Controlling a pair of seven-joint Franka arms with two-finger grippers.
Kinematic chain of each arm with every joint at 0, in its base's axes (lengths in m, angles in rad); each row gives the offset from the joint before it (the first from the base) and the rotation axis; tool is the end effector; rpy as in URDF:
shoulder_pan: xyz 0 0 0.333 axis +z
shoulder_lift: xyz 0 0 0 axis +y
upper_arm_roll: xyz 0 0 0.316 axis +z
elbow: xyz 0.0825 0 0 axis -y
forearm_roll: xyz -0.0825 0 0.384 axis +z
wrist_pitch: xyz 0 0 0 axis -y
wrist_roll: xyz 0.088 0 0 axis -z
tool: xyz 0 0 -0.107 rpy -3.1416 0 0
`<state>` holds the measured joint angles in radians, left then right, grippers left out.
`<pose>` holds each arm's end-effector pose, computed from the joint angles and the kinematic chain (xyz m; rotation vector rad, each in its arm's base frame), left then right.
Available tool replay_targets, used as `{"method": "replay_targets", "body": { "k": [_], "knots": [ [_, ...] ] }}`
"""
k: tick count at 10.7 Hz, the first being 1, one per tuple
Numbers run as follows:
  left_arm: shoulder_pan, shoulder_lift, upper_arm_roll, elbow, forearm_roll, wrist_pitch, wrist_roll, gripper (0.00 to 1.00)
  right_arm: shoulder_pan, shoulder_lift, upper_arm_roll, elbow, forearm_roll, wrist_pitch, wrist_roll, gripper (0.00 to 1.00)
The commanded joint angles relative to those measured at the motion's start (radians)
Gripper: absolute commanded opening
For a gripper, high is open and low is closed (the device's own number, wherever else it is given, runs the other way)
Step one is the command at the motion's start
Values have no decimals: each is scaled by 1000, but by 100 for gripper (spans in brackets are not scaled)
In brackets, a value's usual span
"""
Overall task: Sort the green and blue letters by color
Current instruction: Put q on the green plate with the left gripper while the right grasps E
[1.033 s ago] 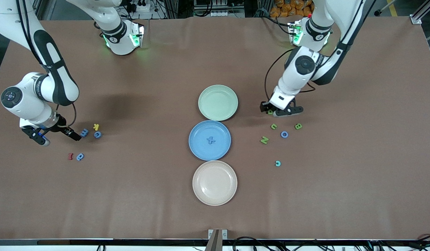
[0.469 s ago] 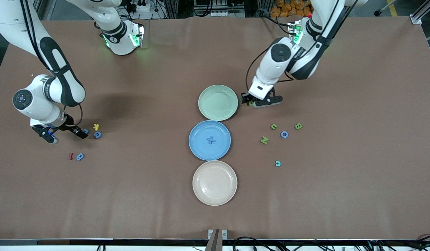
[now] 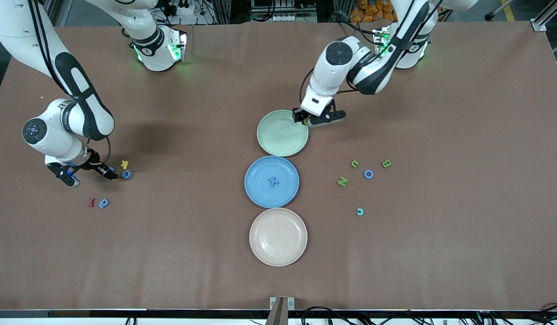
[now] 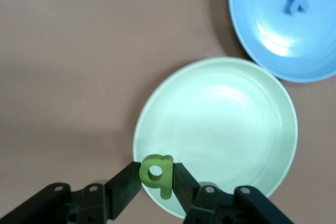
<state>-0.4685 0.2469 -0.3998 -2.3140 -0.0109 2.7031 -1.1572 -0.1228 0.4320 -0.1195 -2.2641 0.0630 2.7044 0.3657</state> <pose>0.3488 -0.4131 0.2604 2.9153 0.4660 0.0011 0.5197 -0.1331 0.1699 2.9543 -1.0016 0.0217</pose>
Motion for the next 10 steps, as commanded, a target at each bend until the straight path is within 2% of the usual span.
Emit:
{"method": "replay_targets", "body": {
  "k": [1,3,4,5,6,8,10],
  "knots": [
    [-65,99,16,97,14,-19,-103,0,0,7,11,-3,21,18,-5,24],
    [-82,156,18,166,54,-55,-204,0,2,5,27,8,21,11,-2,5],
    [-79,166,19,192,74,-80,-232,30,2,4,37,14,20,8,-10,0],
    [-75,167,28,211,78,-109,-233,82,3,-4,41,30,17,-3,-31,0],
    [-76,175,47,211,116,-146,-231,100,6,-16,56,66,17,-56,-72,0],
    [-24,175,64,212,160,-154,-223,100,21,-41,64,147,15,-191,-125,0],
    [72,166,64,215,196,-155,-190,100,41,-48,99,205,15,-262,-123,0]
  ]
}}
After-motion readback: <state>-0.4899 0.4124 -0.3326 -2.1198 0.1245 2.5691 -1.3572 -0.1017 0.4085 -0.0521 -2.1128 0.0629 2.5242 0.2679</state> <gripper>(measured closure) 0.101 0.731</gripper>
